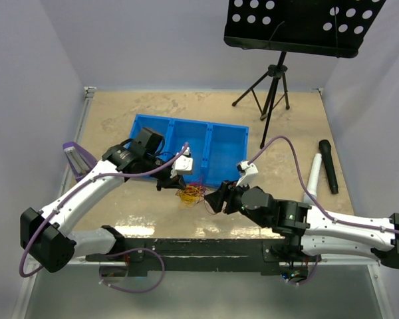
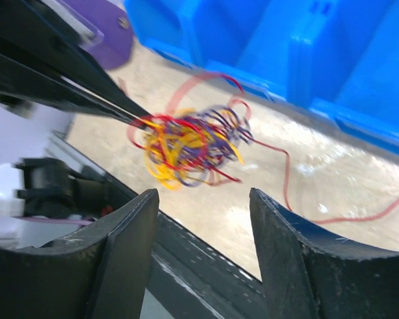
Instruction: Untangle the cables
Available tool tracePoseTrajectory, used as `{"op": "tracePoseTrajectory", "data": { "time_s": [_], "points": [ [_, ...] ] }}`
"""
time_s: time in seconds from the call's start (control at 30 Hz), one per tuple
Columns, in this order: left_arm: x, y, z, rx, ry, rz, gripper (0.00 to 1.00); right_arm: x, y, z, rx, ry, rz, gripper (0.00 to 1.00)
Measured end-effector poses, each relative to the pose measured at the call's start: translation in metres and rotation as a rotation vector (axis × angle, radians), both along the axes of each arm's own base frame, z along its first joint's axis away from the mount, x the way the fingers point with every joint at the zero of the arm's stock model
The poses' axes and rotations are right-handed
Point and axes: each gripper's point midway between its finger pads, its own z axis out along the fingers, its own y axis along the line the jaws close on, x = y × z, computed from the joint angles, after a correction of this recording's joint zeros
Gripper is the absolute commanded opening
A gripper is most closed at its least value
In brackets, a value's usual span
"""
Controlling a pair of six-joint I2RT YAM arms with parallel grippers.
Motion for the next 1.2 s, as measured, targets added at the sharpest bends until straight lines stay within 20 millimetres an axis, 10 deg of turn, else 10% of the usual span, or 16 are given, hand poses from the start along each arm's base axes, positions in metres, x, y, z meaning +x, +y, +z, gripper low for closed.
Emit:
{"op": "tracePoseTrajectory", "data": {
  "time_s": [0.53,0.87,1.2],
  "points": [
    [0.004,-0.003,0.014,-0.024,-0.001,0.018,0.00,-0.012,0.009,-0.087,-0.254,0.044,0.035,0.50],
    [0.001,-0.003,0.015,-0.022,0.028,0.010,0.00,0.009,0.022,-0.059,-0.175,-0.055,-0.043,0.50],
    [-0.002,-0.003,0.018,-0.022,0.043,0.005,0.00,0.017,0.034,-0.049,-0.149,-0.102,-0.058,0.00]
  ]
}}
